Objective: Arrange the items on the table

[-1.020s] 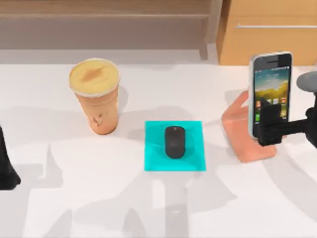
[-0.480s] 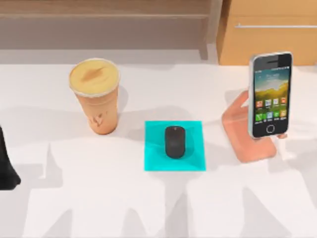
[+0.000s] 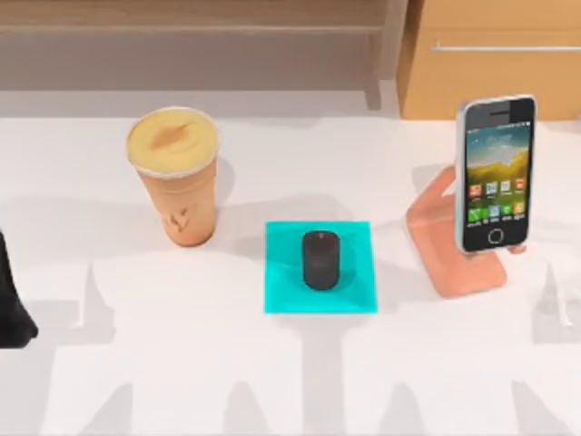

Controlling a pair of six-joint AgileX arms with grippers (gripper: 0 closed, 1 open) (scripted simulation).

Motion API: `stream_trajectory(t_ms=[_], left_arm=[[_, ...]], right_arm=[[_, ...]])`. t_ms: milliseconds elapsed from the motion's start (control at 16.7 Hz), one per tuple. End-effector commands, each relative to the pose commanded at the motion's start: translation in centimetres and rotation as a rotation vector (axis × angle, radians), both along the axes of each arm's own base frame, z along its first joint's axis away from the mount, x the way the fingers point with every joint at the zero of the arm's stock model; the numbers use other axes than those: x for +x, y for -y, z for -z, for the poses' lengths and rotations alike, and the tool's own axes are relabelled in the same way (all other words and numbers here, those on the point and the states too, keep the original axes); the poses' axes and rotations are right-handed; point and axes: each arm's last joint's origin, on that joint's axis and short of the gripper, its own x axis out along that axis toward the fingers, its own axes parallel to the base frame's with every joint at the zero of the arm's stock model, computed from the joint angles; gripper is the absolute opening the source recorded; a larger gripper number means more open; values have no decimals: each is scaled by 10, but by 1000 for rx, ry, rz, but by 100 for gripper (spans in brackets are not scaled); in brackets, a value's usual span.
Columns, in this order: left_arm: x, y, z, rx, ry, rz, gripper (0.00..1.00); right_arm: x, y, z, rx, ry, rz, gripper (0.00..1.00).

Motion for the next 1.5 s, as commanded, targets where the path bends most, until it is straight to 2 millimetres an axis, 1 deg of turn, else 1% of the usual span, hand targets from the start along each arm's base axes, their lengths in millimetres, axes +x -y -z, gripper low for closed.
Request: stream_trajectory(t_ms=[120,540,840,1020,1140,1320,1500], left_arm=[[0,0,0,0,0,0,100],[2,1,-1,-3,-2,3,100],[16,12,-7,-22,-40,43,100],[31,26,-5,-27,-94,84,100],[43,39,-1,-22,-141,109,100],[61,62,12,-3,-207,137,100],[77,88,30,24,-250,149,100]], right_arm=[[-1,1,3,-3,4,6,100],[-1,1,3,-3,4,6,100],[-1,1,3,-3,4,6,100],[-1,1,3,-3,4,6,100],[-1,1,3,-3,4,6,100],[-1,1,3,-3,4,6,100],[-1,1,3,-3,4,6,100]])
